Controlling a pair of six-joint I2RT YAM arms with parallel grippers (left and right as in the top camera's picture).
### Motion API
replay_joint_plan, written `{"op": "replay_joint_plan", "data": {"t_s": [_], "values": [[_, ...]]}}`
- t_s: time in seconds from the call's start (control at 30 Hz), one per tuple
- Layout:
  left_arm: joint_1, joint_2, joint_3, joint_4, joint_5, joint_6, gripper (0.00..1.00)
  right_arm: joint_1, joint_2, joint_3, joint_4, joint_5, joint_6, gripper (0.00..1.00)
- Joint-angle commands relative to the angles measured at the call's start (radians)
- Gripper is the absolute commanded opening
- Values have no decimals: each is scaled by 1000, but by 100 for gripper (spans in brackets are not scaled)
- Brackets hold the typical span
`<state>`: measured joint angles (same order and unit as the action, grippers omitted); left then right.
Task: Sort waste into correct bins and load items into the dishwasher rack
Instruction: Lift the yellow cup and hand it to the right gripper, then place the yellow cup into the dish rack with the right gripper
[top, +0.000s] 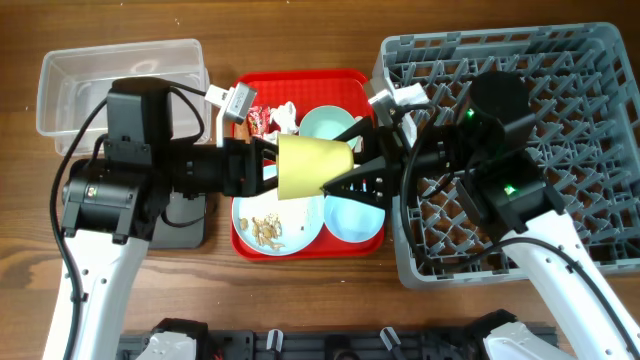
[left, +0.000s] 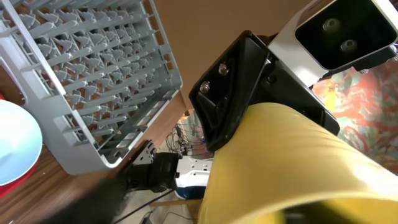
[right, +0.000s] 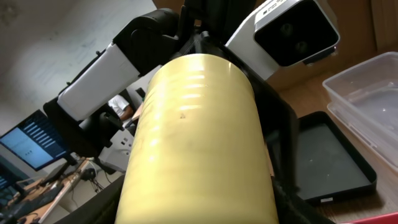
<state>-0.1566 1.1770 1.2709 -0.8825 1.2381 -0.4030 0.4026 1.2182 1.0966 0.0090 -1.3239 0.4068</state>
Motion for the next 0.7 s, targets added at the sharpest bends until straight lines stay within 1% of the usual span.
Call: {"op": "replay_joint_plan", "data": {"t_s": [0.0, 0.1, 0.17, 0.27, 0.33, 0.37, 0.43, 0.47, 0.53, 0.67], "values": [[-3, -5, 6, 3, -26, 2, 100, -16, -43, 16, 9, -8, -18, 53], [-3, -5, 6, 3, -26, 2, 100, -65, -83, 16, -39, 17, -18, 51], [-3, -5, 6, 3, -28, 2, 100, -121, -120, 16, -137, 90, -44, 51], [-2, -5, 6, 3, -36, 2, 100, -216, -195, 16, -379, 364, -66, 50], [-2, -5, 6, 3, -41, 2, 100, -261, -247, 16, -599, 658, -66, 48], [-2, -5, 6, 3, -49, 2, 100, -267, -259, 16, -681, 773, -59, 48], [-2, -5, 6, 3, -65, 2, 100, -267, -272, 16, -879, 1051, 7, 47], [-2, -5, 6, 3, -70, 2, 100, -267, -267, 16, -973, 1144, 24, 47], [-2, -5, 6, 3, -90, 2, 100, -267, -244, 16, -1085, 1214, 39, 48], [-3, -5, 6, 3, -122, 2, 100, -267, -135, 16, -1231, 1267, 43, 48]]}}
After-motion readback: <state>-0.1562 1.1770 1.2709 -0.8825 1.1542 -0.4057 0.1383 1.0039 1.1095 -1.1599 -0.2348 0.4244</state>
